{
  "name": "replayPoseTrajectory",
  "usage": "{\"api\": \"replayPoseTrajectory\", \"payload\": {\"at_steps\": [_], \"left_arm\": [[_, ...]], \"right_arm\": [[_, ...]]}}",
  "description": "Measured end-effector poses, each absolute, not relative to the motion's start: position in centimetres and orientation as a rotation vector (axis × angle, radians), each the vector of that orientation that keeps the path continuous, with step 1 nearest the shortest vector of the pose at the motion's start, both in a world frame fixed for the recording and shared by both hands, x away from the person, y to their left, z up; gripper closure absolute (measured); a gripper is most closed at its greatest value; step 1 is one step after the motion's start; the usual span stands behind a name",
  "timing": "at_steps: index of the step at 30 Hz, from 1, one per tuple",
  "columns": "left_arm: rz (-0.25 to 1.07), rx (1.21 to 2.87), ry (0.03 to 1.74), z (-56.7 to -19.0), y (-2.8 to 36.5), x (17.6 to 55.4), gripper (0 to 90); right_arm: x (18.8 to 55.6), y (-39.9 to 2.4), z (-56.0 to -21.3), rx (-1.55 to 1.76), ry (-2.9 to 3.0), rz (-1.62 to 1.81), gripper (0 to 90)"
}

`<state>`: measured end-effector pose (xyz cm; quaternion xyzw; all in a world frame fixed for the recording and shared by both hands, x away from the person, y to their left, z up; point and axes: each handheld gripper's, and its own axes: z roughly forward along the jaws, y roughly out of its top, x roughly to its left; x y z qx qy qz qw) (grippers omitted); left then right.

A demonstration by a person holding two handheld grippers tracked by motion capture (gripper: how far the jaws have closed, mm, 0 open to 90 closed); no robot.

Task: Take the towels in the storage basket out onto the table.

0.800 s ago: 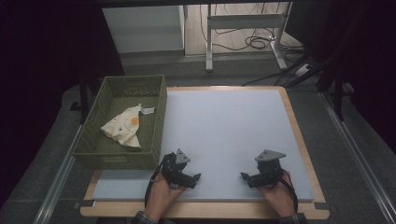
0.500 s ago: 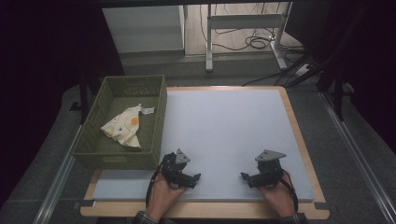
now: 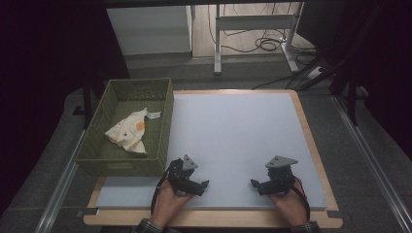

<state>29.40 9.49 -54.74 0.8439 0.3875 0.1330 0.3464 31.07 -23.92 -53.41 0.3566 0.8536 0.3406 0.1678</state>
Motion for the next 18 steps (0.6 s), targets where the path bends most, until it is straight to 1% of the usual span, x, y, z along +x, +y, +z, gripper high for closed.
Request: {"api": "replayPoseTrajectory", "payload": {"at_steps": [7,9,12,14,18], "left_arm": [[0.339,2.191,0.997,-54.7,9.5,29.4,0.2],[0.333,2.199,0.984,-54.6,9.6,29.4,1.5],[0.281,2.195,0.975,-54.2,9.6,29.4,1.8],[0.27,2.186,0.963,-53.9,9.5,29.4,1.7],[0.282,2.198,0.927,-53.1,9.0,29.4,1.3]], "right_arm": [[31.1,-23.9,-53.4,1.015,2.428,0.968,3.6],[31.1,-23.9,-53.4,1.015,2.428,0.968,3.6],[31.1,-23.9,-53.4,1.015,2.428,0.968,3.5],[31.1,-23.9,-53.4,1.015,2.428,0.968,3.5],[31.1,-23.9,-53.4,1.015,2.427,0.968,3.5]]}}
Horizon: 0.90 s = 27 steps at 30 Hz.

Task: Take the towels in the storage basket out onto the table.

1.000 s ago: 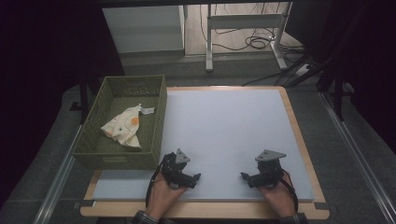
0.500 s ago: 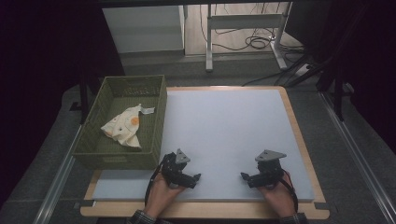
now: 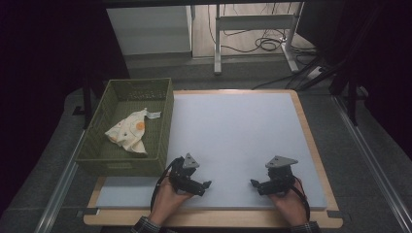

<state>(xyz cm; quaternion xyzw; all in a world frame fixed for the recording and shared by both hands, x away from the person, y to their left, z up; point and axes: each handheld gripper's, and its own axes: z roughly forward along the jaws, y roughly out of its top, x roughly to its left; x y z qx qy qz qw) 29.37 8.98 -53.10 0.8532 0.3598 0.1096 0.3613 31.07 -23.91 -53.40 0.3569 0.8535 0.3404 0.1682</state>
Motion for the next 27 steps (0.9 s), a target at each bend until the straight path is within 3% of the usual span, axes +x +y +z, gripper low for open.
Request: {"api": "replayPoseTrajectory", "payload": {"at_steps": [27], "left_arm": [[0.198,2.199,0.832,-48.2,6.1,32.4,0.3]], "right_arm": [[31.1,-23.9,-53.4,1.016,2.428,0.97,3.6]]}}
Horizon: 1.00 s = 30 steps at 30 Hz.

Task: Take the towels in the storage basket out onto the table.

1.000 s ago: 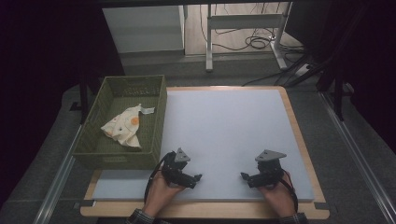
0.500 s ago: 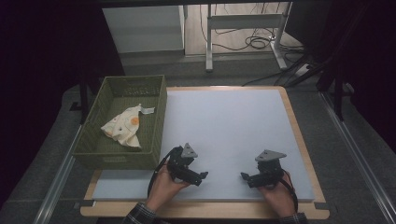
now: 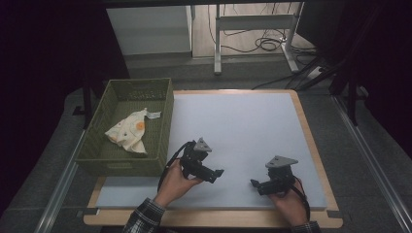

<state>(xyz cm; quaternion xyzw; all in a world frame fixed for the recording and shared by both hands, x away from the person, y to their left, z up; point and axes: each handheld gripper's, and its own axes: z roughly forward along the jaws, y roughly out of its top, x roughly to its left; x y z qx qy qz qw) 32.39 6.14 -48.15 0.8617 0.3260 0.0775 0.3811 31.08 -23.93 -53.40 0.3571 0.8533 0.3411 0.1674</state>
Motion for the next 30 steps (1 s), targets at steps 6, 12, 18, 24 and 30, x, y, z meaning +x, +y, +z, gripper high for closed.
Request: {"api": "replayPoseTrajectory", "payload": {"at_steps": [6,12,18,24,30], "left_arm": [[0.247,2.215,0.807,-46.3,6.0,33.0,0.3],[0.282,2.23,0.813,-44.6,6.5,33.8,0.3],[0.283,2.217,0.832,-43.0,7.5,34.7,0.3],[0.315,2.222,0.846,-41.8,8.8,35.4,0.4],[0.353,2.232,0.88,-40.9,10.4,36.1,0.4]], "right_arm": [[31.1,-23.9,-53.4,1.016,2.428,0.971,3.6],[31.1,-24.0,-53.4,1.011,2.43,0.97,3.6],[31.1,-23.9,-53.4,1.012,2.426,0.973,3.6],[31.1,-23.9,-53.4,1.012,2.426,0.973,3.6],[31.1,-23.9,-53.4,1.012,2.426,0.973,3.6]]}}
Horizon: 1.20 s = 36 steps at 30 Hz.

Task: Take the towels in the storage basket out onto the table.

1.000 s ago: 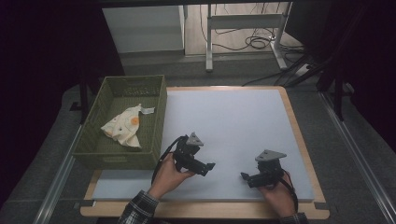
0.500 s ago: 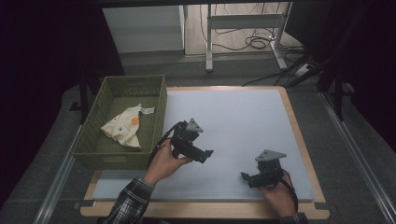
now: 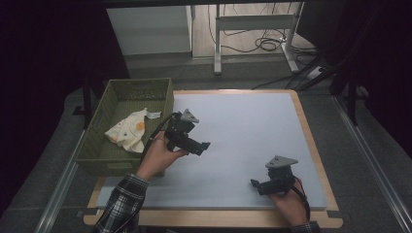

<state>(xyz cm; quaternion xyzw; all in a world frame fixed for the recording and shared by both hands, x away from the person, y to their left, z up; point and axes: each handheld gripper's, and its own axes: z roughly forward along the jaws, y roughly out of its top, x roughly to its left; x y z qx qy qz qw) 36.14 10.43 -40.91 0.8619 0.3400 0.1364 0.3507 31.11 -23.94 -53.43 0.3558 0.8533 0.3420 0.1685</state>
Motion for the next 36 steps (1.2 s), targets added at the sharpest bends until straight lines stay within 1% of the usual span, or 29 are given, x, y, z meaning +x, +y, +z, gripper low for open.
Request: {"api": "replayPoseTrajectory", "payload": {"at_steps": [6,19,26,36], "left_arm": [[0.388,2.228,0.927,-40.3,12.2,37.0,0.4],[0.419,2.204,1.026,-39.8,16.3,38.8,0.8],[0.431,2.178,1.09,-39.9,18.4,39.8,1.2],[0.489,2.182,1.208,-40.5,22.3,41.3,1.4]], "right_arm": [[31.1,-23.9,-53.4,1.012,2.427,0.973,3.6],[31.1,-23.9,-53.4,1.013,2.426,0.972,3.5],[31.1,-23.9,-53.4,1.012,2.427,0.972,3.5],[31.1,-23.9,-53.4,1.013,2.427,0.972,3.6]]}}
